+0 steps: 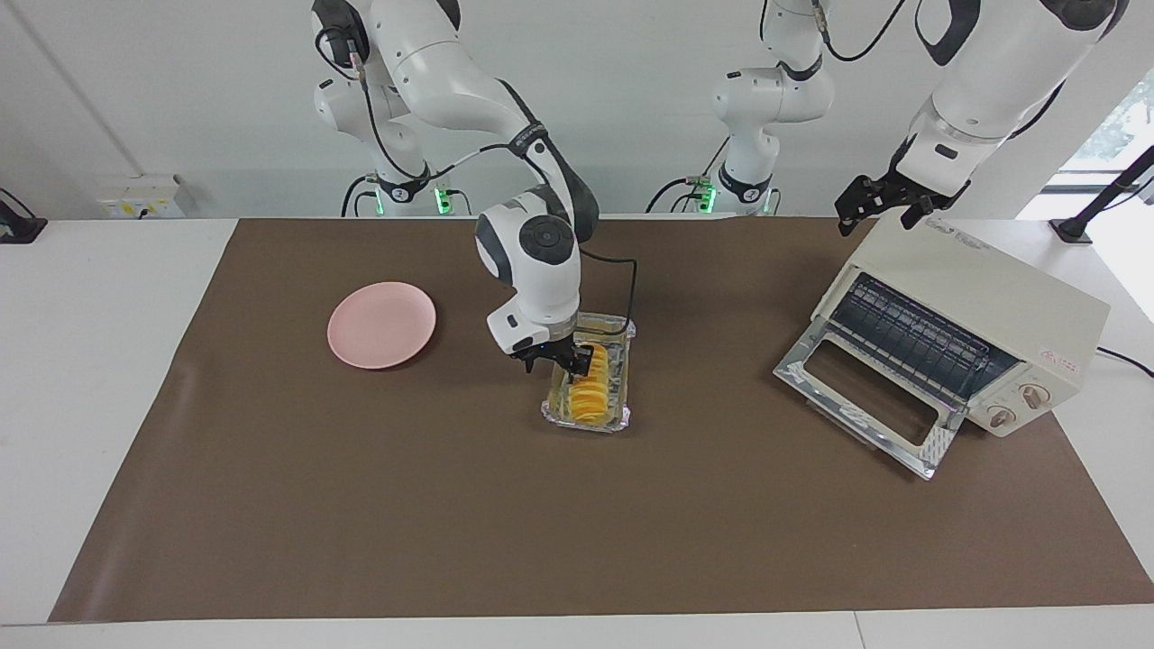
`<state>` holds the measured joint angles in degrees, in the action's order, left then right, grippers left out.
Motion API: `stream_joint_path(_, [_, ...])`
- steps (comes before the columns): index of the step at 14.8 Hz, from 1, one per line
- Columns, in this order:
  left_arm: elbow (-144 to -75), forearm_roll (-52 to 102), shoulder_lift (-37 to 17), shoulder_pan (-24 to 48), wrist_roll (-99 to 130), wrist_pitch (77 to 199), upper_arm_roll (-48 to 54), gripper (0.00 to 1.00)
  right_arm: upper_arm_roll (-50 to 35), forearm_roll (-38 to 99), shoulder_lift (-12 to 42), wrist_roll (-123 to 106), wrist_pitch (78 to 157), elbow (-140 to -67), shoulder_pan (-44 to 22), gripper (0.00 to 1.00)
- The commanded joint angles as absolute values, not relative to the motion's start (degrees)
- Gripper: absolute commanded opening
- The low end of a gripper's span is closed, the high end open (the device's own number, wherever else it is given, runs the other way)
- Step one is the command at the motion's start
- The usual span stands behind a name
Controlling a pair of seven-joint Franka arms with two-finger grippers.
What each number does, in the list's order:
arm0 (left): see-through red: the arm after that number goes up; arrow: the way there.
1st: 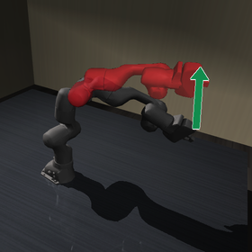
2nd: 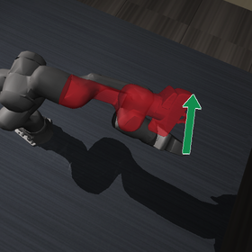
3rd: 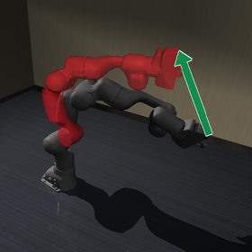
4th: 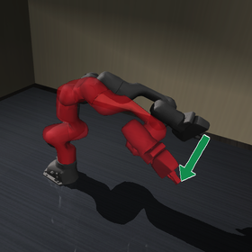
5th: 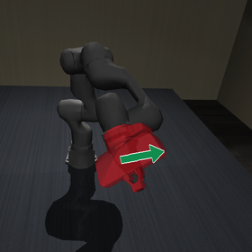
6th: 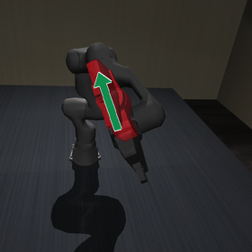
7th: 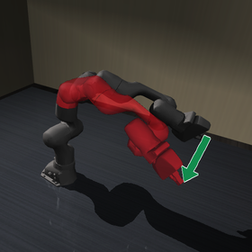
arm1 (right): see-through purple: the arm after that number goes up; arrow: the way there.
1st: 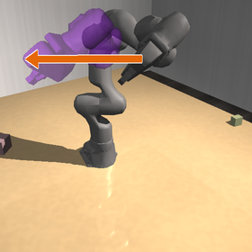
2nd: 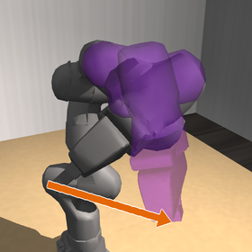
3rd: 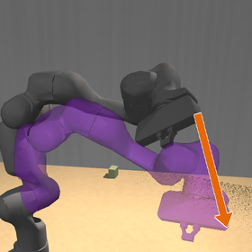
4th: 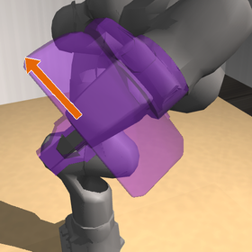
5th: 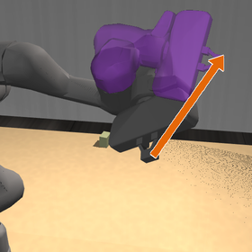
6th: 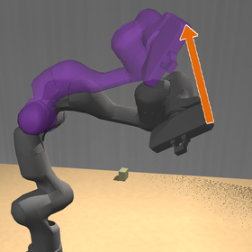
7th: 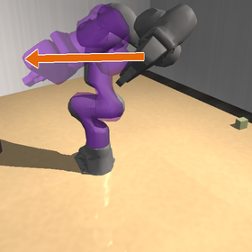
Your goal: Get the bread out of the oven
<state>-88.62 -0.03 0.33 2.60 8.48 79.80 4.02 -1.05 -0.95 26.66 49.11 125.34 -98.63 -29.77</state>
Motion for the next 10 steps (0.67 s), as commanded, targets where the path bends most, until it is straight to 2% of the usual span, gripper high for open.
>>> stream_joint_path(1, [-90.9,1.1,2.4,2.0,8.3,80.9,3.4,1.00,-1.5,-1.8,26.0,49.6,127.4,-100.5,-29.8,0.00])
stream_joint_path(8, [-90.9,1.1,2.4,2.1,8.3,80.9,3.3,1.00,-1.5,-1.8,26.0,49.6,126.2,-99.6,-29.9,0.00])
stream_joint_path(10, [-90.9,1.1,2.4,2.0,8.3,80.9,3.3,1.00,-1.5,-1.6,26.1,49.4,122.8,-96.5,-29.7,0.00])
